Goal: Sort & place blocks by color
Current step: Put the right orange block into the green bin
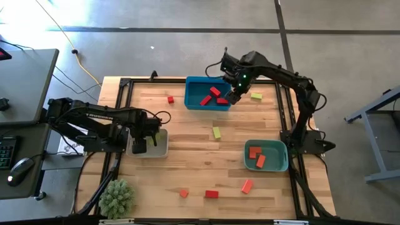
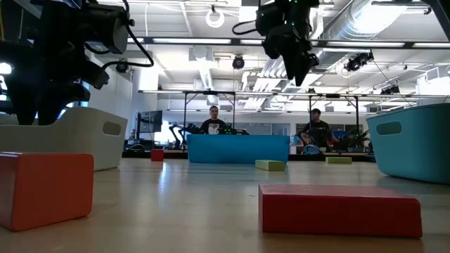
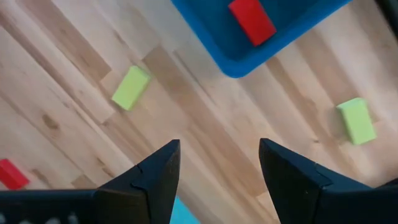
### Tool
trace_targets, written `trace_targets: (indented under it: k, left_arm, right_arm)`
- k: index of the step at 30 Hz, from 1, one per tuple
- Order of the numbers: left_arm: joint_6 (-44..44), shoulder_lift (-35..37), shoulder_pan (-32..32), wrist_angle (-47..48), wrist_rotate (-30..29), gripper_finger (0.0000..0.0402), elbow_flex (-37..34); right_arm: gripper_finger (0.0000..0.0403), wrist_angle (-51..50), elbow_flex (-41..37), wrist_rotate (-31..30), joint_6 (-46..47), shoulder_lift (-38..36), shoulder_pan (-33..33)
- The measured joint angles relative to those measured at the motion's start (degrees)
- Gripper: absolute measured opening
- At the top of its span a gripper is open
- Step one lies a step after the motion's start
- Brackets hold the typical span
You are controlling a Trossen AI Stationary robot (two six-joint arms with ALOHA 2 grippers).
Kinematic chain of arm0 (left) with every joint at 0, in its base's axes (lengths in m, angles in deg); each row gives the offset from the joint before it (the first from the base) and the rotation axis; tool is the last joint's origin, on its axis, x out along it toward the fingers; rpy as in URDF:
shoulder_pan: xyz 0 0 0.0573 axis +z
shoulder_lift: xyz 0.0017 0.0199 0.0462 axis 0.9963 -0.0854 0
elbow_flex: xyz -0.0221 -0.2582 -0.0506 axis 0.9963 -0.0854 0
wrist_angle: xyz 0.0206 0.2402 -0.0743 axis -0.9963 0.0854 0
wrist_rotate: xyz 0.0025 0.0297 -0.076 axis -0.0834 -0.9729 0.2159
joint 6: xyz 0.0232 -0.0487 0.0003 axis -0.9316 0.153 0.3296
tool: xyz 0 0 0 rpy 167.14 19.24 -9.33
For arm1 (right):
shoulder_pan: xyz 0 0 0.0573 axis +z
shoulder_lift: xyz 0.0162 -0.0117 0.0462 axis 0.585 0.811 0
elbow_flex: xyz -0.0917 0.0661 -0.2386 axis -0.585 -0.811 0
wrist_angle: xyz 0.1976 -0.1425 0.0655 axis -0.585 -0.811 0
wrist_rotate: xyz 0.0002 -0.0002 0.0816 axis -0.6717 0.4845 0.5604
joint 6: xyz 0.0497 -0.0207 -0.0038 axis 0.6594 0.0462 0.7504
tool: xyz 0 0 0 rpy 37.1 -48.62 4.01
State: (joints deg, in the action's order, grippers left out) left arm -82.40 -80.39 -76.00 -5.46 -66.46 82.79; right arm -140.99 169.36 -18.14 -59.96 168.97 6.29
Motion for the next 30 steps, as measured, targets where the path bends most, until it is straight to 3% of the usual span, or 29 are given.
trace_targets:
  k: [12,25,30]
  left_arm:
    - [-0.44,-0.02,-1.42,0.35,0.04,0.0204,0.0]
    - [1.94,-0.02,-1.68,0.28,0.04,0.0204,0.0]
    - [5.0,-0.02,-1.68,0.07,0.04,0.0204,0.0]
  right_arm:
    - [0.0206,0.0,0.0,0.08,14.94,0.0,10.93]
    - [0.0206,-0.03,0.0,0.12,13.58,0.0,26.16]
    - [0.0206,-1.04,0.0,-2.66,10.59,0.0,33.16]
